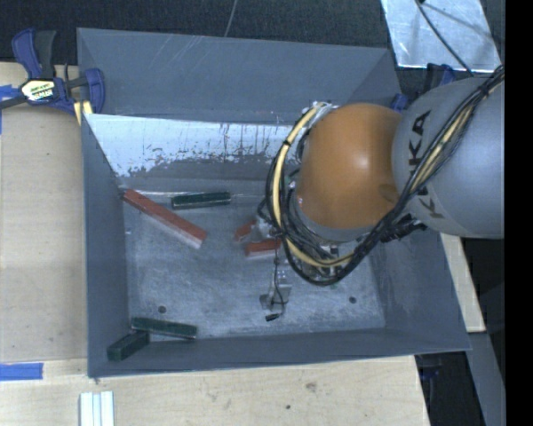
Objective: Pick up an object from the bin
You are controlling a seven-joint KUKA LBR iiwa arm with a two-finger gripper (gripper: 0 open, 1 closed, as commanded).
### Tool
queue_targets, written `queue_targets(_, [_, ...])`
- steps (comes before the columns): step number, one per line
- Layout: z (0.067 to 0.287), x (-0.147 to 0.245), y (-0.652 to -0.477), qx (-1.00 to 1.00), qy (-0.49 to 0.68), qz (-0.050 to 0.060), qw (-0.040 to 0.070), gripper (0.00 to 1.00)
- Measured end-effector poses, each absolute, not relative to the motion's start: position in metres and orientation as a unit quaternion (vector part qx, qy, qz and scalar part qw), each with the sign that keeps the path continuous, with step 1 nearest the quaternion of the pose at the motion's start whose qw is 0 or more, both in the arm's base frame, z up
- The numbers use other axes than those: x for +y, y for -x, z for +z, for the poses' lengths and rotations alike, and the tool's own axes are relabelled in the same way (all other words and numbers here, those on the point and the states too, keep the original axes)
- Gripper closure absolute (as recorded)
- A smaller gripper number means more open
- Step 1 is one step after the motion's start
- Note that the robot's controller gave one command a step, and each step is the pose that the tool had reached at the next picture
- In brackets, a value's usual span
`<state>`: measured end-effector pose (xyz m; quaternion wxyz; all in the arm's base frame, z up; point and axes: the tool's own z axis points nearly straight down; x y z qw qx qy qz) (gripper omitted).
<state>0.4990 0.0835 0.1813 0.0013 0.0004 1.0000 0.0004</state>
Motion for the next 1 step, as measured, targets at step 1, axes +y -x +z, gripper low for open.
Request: queue_targets(1, [0.1223,0.0589,-0.496,1.0,0.016,0.0,0.004,0.0])
